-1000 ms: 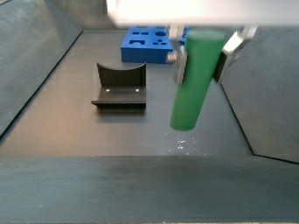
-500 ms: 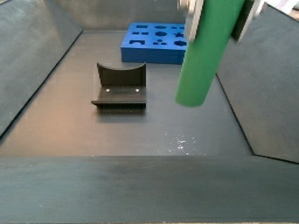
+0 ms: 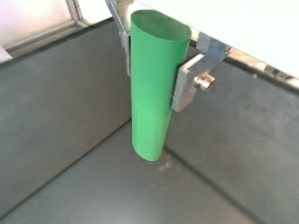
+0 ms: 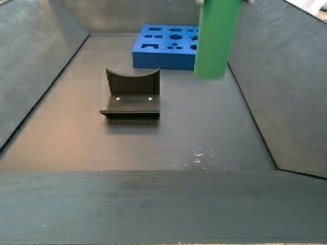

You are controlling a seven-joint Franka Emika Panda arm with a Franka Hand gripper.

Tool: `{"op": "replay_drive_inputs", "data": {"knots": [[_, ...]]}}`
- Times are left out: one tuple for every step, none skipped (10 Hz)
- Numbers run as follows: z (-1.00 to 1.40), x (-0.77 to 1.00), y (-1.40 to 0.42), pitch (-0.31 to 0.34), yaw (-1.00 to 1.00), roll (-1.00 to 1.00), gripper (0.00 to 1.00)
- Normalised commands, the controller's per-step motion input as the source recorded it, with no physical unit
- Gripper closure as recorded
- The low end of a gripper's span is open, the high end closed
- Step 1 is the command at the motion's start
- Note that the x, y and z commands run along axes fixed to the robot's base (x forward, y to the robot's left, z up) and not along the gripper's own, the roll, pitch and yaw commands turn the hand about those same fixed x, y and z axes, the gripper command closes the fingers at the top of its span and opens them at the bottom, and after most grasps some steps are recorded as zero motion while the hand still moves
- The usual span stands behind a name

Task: Pick up the oval object. Move up. Move to above the board. Insert the oval object.
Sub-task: Move to above the board.

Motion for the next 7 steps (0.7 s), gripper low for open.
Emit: {"op": "replay_drive_inputs", "data": {"knots": [[0.15, 0.05, -1.00, 0.104, -0.08, 0.03, 1.00], [0.15, 0.04, -1.00, 0.057, -0.04, 0.03, 1.00], [0.15, 0.04, -1.00, 0.019, -0.01, 0.04, 1.00], [0.15, 0.04, -1.00, 0.014, -0.01, 0.03, 1.00], [0.15, 0.04, -1.00, 0.011, 0.00, 0.02, 1.00], [0.15, 0.04, -1.00, 0.014, 0.00, 0.01, 1.00], [0.16, 0.04, -1.00, 0.009, 0.01, 0.00, 1.00]]}}
